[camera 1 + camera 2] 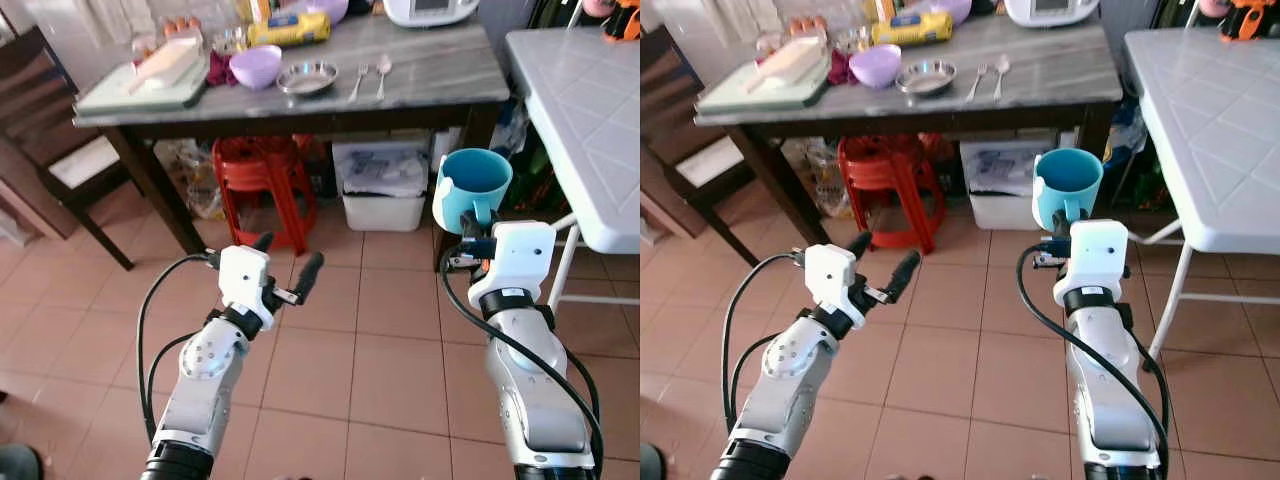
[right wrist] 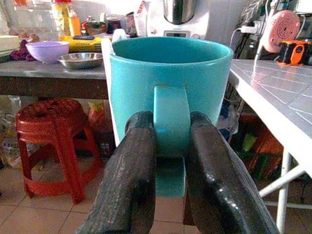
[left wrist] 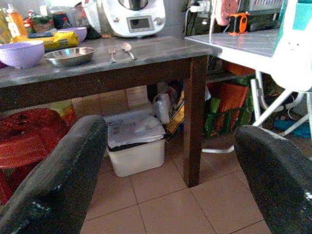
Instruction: Setting the table
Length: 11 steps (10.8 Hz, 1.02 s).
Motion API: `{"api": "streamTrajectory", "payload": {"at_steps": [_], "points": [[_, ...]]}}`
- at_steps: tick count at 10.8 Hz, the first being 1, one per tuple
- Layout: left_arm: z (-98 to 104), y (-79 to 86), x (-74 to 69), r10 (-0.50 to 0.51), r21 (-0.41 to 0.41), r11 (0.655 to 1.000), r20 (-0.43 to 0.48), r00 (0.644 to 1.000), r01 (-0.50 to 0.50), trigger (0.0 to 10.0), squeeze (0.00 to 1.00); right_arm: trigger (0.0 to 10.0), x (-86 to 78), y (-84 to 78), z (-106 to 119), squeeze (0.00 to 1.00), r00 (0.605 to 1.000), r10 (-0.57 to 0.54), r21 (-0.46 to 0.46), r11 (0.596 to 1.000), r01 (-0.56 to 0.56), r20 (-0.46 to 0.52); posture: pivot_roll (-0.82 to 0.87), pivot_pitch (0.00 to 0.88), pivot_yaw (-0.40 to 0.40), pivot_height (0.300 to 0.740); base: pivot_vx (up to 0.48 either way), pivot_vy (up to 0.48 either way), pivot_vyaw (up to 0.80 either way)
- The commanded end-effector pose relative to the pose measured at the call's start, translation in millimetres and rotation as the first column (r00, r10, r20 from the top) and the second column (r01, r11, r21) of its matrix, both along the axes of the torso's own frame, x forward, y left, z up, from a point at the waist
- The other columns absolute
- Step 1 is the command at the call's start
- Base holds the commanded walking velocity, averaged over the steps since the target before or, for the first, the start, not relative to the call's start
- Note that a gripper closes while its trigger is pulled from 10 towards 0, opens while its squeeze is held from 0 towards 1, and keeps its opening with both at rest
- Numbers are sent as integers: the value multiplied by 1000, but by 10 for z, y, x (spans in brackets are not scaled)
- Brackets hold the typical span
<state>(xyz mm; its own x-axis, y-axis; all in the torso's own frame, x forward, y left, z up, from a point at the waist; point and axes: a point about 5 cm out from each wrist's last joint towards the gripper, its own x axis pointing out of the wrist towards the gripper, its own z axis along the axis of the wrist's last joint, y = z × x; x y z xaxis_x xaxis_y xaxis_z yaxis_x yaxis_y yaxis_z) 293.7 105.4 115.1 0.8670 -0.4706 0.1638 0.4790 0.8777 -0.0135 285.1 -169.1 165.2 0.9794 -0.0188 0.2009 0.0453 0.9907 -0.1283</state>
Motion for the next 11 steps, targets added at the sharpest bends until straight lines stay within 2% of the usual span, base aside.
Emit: {"api": "streamTrajectory", "payload": {"at_steps": [1, 11], "points": [[2, 44, -2, -1, 6, 1000, -3, 1000, 1, 10000, 0, 10000, -14, 46, 51, 0, 999, 13, -5, 1000, -13, 29, -114, 101, 162, 740, 394, 0, 0], [-9, -25, 4, -23, -6, 1000, -12, 1000, 23, 10000, 0, 10000, -12, 18, 86, 0, 999, 8, -18, 1000, -8, 41, -128, 102, 158, 740, 464, 0, 0]]}}
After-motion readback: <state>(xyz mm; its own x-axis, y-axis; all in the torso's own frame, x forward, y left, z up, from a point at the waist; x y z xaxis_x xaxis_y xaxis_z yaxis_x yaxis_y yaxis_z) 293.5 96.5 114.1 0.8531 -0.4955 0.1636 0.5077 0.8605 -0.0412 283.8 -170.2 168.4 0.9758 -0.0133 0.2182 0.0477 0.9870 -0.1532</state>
